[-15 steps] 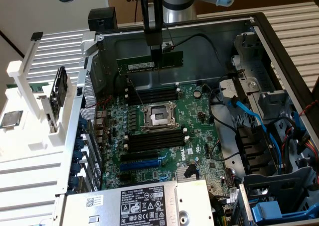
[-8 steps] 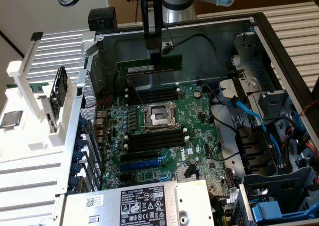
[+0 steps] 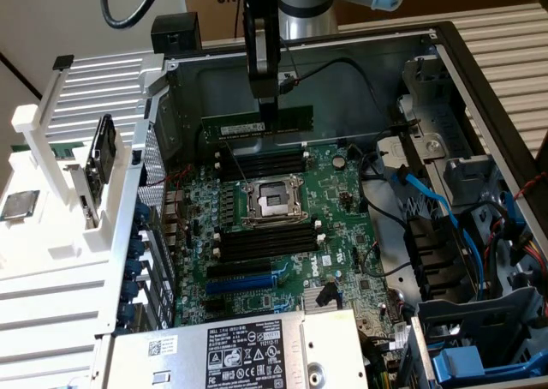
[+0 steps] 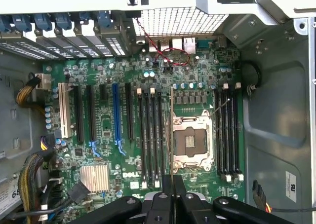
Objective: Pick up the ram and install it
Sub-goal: 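Pick up the ram and move it above insertion slot, then insert the ram into the slot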
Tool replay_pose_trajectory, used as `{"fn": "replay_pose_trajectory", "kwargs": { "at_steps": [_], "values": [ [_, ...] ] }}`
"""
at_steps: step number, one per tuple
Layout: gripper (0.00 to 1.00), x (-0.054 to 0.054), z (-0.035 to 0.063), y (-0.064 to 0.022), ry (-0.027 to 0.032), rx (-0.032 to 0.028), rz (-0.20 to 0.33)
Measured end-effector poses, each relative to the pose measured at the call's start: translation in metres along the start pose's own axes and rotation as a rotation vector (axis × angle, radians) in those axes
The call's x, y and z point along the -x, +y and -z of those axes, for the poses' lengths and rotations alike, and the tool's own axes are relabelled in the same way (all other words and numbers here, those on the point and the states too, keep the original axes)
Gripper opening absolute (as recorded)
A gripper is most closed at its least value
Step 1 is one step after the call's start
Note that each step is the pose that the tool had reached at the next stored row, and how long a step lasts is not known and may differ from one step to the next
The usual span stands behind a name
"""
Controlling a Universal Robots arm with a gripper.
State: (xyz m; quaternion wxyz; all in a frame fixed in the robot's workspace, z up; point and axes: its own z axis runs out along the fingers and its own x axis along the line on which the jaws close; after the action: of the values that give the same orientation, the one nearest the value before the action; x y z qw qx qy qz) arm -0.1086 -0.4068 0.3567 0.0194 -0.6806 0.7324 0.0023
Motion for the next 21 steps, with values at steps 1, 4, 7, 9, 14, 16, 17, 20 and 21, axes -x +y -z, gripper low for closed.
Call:
{"fn": "replay_pose_trajectory", "kwargs": {
  "at_steps": [1, 4, 7, 9, 14, 16, 17, 20, 21],
  "values": [
    [0.12, 0.0, 0.0, 0.0, 0.0, 0.0001, 0.0],
    [0.12, 0.0, 0.0, 0.0, 0.0, 0.0, 0.0],
    [0.12, 0.0, 0.0, 0.0, 0.0, 0.0, 0.0],
    [0.12, 0.0, 0.0, 0.0, 0.0, 0.0, 0.0],
    [0.12, 0.0, -0.0002, 0.001, 0.0014, 0.0, 0.0],
    [0.12, 0.0002, -0.0007, 0.0012, 0.0058, -0.0002, 0.0],
    [0.12, 0.0002, -0.0009, 0.0012, 0.0078, 0.0004, 0.0],
    [0.12, 0.0002, -0.0009, 0.0013, 0.0085, 0.0022, 0.0],
    [0.12, 0.0002, -0.0009, 0.0013, 0.0084, 0.0023, 0.0]
  ]
}}
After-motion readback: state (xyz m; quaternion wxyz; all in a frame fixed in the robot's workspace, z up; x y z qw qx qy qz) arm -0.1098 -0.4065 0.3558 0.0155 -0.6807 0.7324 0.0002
